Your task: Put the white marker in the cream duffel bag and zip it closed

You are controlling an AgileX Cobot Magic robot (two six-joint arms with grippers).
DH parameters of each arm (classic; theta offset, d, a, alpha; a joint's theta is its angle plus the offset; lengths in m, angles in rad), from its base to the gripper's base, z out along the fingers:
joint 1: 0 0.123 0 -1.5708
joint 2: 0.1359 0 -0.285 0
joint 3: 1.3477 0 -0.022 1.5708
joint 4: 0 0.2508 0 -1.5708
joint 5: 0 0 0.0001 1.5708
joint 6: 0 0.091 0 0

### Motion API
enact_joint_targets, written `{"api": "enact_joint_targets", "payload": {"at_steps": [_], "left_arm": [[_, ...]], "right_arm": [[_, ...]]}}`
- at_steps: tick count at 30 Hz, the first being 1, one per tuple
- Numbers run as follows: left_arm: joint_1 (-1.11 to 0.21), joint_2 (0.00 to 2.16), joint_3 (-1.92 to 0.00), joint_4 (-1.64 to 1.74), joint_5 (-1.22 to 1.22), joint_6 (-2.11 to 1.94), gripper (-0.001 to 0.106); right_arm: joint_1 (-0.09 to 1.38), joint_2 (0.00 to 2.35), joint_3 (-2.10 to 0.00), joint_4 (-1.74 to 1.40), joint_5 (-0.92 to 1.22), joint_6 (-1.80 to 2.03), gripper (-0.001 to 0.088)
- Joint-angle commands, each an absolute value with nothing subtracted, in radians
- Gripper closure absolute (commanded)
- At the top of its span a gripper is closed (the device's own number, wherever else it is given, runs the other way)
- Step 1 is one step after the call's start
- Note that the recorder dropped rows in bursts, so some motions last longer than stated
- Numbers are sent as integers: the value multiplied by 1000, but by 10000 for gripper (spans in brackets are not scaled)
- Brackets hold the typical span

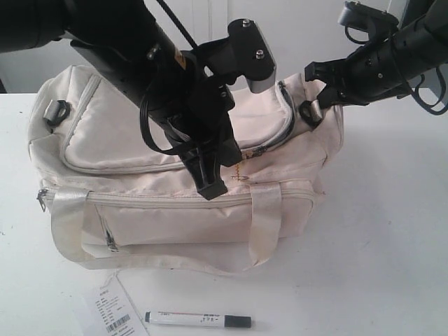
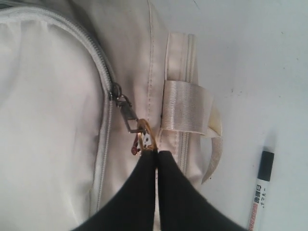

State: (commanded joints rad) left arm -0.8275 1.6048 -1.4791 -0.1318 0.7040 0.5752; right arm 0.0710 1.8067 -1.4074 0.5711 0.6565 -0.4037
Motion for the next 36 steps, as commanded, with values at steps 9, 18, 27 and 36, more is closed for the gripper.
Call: {"api": "enact_joint_targets", "payload": {"at_steps": [9, 18, 27, 36], "left_arm": [[-828, 1605, -1479, -132, 668, 573, 1053], [-828, 1605, -1479, -132, 643, 553, 1053], [-828, 1605, -1479, -132, 644, 544, 1053], [-828, 1605, -1479, -132, 644, 516, 1053]], "right_arm": [[71, 1807, -1407, 571, 673, -400, 448], [71, 1708, -1409, 499, 702, -320, 161], [71, 1562, -1393, 434, 920, -174, 265], [71, 1366, -1145, 548, 833, -65, 257]]}}
